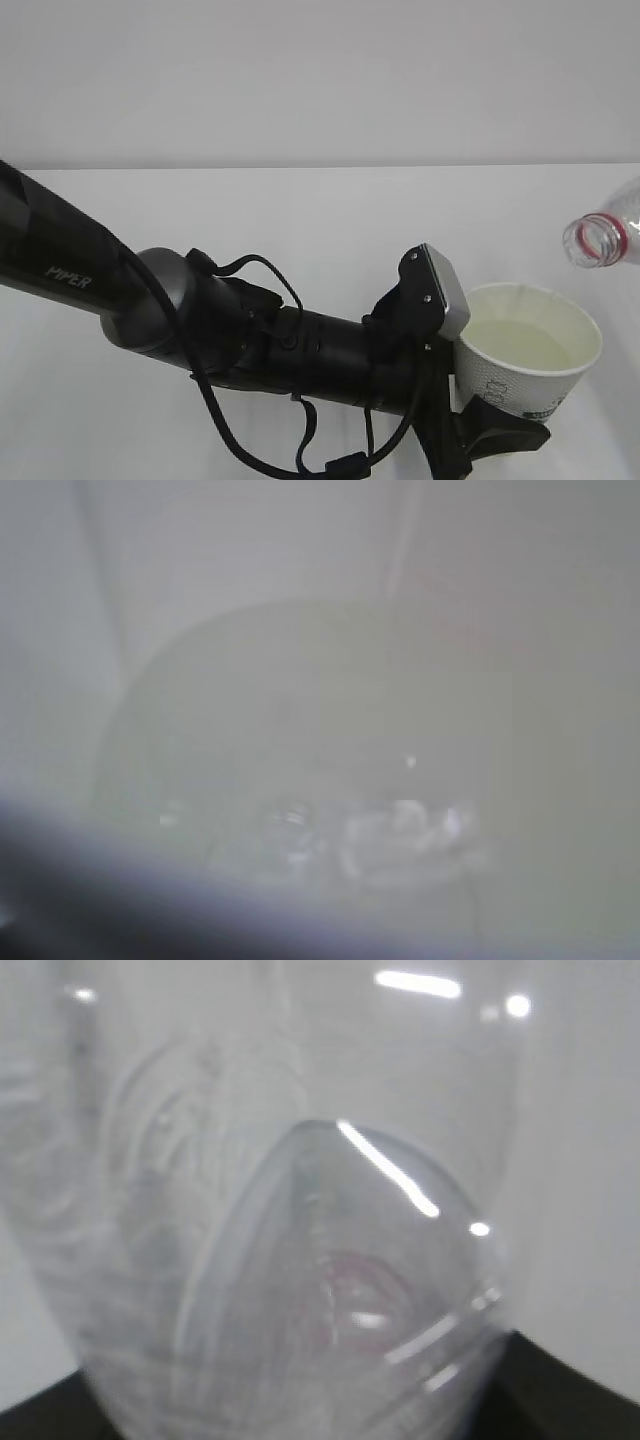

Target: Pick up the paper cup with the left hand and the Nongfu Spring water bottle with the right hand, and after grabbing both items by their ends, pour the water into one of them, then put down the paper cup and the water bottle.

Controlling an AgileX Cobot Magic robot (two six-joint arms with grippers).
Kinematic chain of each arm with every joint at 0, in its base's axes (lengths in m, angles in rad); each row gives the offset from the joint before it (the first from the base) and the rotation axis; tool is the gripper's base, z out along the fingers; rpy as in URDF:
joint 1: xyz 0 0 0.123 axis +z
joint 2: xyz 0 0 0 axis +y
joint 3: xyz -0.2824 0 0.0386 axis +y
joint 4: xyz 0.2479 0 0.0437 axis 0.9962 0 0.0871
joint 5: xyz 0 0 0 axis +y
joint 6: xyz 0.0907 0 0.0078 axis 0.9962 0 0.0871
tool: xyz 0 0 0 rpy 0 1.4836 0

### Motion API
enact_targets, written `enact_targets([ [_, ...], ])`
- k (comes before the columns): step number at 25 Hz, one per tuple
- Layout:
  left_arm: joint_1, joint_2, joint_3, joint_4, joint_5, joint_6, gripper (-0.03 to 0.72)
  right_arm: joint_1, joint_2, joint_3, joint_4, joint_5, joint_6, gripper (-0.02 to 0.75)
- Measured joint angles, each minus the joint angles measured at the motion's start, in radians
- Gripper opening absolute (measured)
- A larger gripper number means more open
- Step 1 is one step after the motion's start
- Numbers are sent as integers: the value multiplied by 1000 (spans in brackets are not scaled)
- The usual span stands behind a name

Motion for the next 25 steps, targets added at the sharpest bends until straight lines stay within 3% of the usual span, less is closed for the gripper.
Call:
enact_targets([
  [25, 0, 0, 0, 0, 0, 0, 516, 0, 0, 0, 30, 9, 263, 446],
])
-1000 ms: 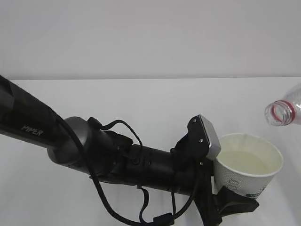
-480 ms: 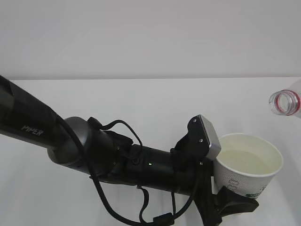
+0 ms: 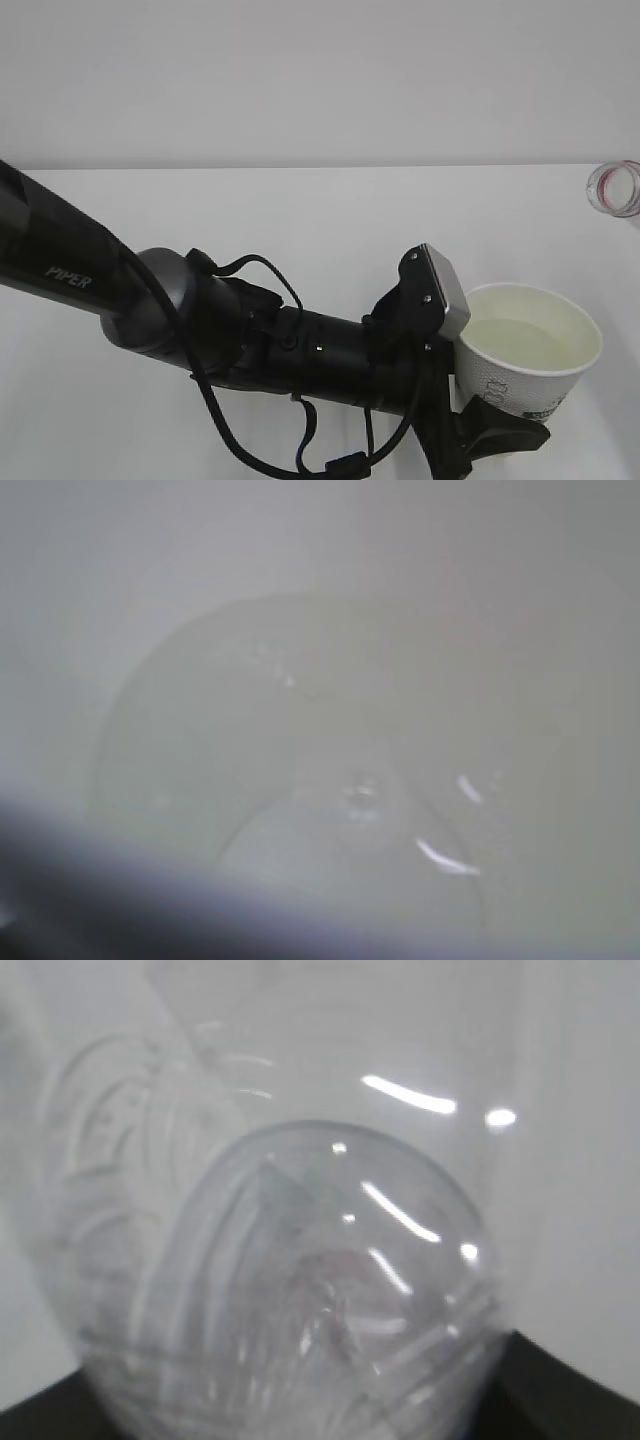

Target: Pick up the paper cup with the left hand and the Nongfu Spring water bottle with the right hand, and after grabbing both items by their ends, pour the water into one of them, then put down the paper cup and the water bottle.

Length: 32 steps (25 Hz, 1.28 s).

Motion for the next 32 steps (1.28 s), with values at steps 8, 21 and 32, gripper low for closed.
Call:
enact_targets([
  [8, 0, 0, 0, 0, 0, 0, 516, 0, 0, 0, 0, -8, 99, 446],
  [21, 0, 0, 0, -10, 0, 0, 516, 0, 0, 0, 105, -29, 415, 446],
  [32, 0, 2, 0, -12, 0, 0, 516, 0, 0, 0, 153, -39, 644, 446],
])
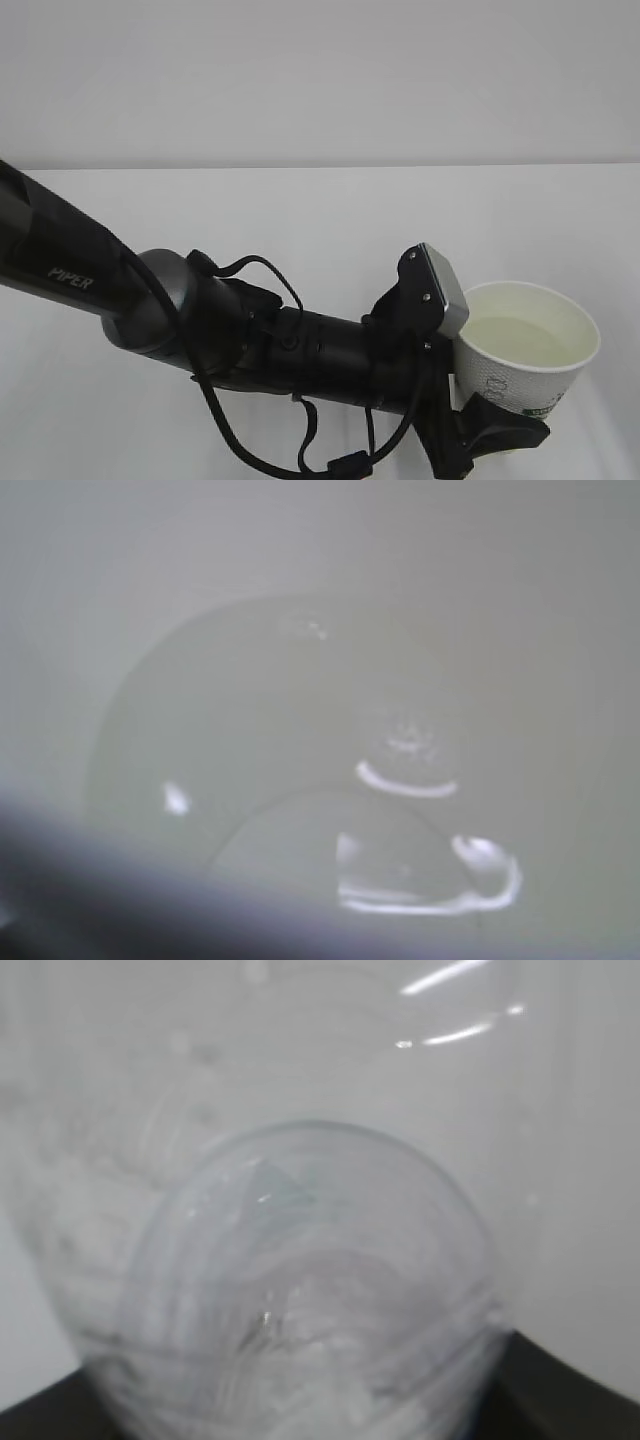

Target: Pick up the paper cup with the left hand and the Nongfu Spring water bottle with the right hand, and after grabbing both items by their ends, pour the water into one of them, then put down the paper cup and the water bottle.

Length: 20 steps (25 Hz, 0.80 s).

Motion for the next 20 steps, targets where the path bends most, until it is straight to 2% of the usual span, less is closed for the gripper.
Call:
enact_targets([
  [9, 0, 0, -8, -31, 0, 0, 516, 0, 2, 0, 13, -2, 220, 446],
  [20, 0, 0, -10, -35, 0, 0, 513, 0, 114, 0, 22, -54, 282, 446],
])
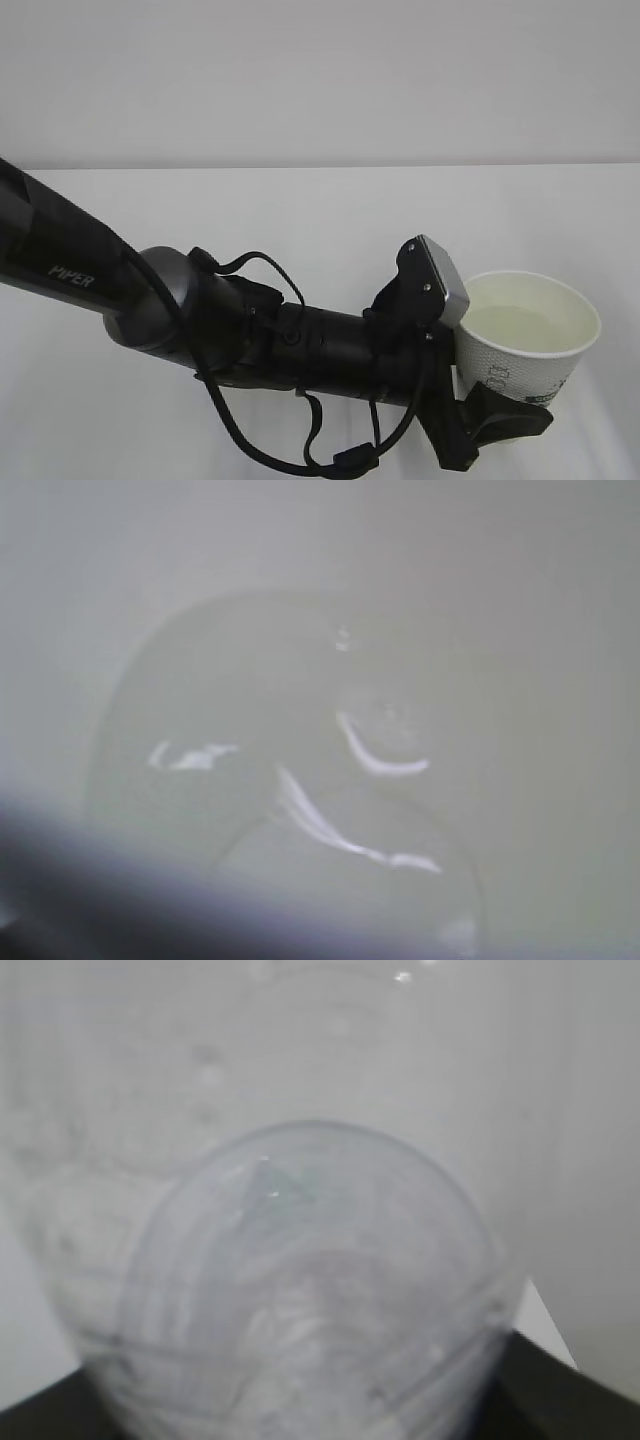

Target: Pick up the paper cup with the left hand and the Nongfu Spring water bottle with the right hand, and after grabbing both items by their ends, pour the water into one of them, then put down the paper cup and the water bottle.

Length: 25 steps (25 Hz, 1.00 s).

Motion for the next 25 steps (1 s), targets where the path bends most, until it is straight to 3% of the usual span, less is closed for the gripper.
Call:
enact_targets([
  [25, 0, 0, 0, 0, 0, 0, 513, 0, 278, -2, 0, -195, 229, 445],
])
